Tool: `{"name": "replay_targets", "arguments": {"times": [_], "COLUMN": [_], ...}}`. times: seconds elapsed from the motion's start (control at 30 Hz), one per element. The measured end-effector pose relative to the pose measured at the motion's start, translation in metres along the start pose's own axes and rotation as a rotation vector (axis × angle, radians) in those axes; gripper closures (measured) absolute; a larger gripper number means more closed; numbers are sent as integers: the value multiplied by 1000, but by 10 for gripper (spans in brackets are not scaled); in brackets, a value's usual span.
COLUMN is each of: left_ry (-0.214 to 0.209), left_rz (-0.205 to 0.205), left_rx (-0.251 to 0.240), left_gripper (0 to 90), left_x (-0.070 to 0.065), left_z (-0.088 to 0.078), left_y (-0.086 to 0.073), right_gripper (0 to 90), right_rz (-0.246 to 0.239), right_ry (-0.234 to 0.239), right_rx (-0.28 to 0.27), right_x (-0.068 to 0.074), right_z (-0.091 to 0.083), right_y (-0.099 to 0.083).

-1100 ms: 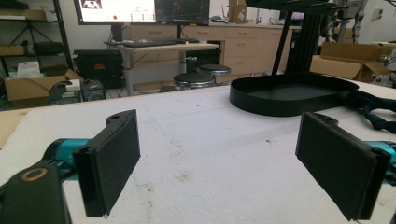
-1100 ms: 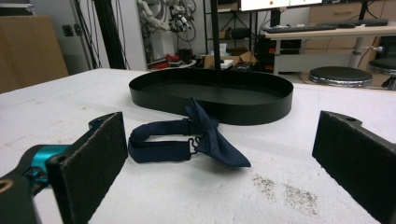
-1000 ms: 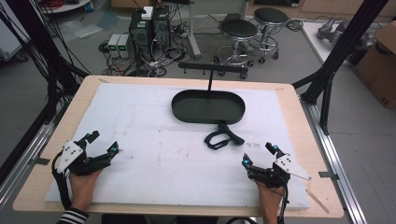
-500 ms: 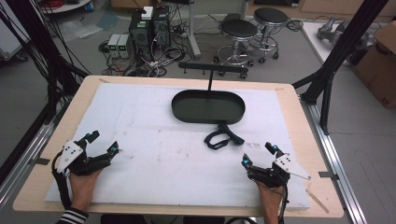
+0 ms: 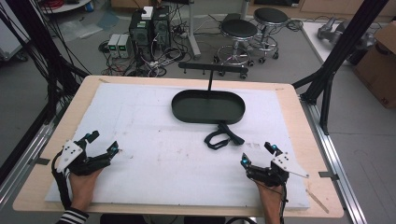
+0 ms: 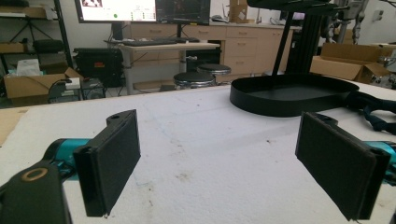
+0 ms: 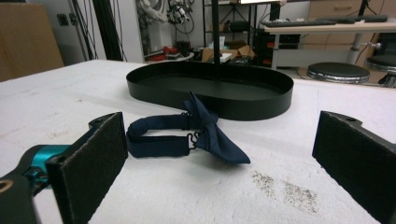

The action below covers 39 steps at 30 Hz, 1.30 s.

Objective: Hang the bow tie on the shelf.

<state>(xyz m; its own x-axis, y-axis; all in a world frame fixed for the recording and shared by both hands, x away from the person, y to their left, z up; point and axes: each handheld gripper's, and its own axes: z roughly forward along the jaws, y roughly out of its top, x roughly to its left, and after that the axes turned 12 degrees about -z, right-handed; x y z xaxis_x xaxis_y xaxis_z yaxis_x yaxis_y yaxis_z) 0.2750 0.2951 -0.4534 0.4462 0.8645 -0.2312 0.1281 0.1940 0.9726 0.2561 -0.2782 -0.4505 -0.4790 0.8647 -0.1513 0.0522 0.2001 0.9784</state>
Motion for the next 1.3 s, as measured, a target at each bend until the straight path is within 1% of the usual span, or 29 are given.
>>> {"name": "replay_targets", "arguments": {"times": [0.03,0.07,0.13,0.17,0.23,0.3,0.33,0.4,0.43,0.5,0.6,0.63,0.73,0.83,1.0,1.13,1.3], "left_ry": [0,0,0,0,0,1,1,1,1,0,0,0,2,3,3,3,3], "left_rz": [0,-1,-3,-3,-3,-2,-3,-2,-2,-3,-3,-4,-7,-10,-10,-11,-8], "left_rx": [0,0,-1,-1,-1,0,0,1,1,1,1,1,-1,-4,-4,-3,-1], "left_gripper": [143,143,143,143,143,143,143,143,143,143,143,143,143,143,143,143,143], "left_x": [0,0,0,0,0,0,0,0,0,0,0,0,0,0,0,0,0], "left_z": [0,0,0,0,0,0,0,0,0,0,0,0,0,0,0,0,0], "left_y": [0,0,0,0,0,0,0,0,0,0,0,0,0,0,0,0,0], "right_gripper": [22,22,22,22,22,22,22,22,22,22,22,22,21,22,22,22,24], "right_rz": [7,3,2,-4,5,0,-15,-39,-40,-62,-67,-88,-109,-146,-165,-180,-196], "right_ry": [-2,-4,10,10,17,19,35,46,52,66,78,99,130,141,171,199,238], "right_rx": [8,10,20,24,36,39,63,85,100,134,161,184,229,273,325,388,442], "right_x": [1,1,1,0,0,0,-1,-2,-3,-5,-6,-8,-9,-11,-14,-17,-21], "right_z": [0,0,1,2,3,3,6,9,10,14,17,20,26,32,41,50,61], "right_y": [0,1,2,3,6,8,14,18,20,25,29,33,38,44,49,50,56]}}
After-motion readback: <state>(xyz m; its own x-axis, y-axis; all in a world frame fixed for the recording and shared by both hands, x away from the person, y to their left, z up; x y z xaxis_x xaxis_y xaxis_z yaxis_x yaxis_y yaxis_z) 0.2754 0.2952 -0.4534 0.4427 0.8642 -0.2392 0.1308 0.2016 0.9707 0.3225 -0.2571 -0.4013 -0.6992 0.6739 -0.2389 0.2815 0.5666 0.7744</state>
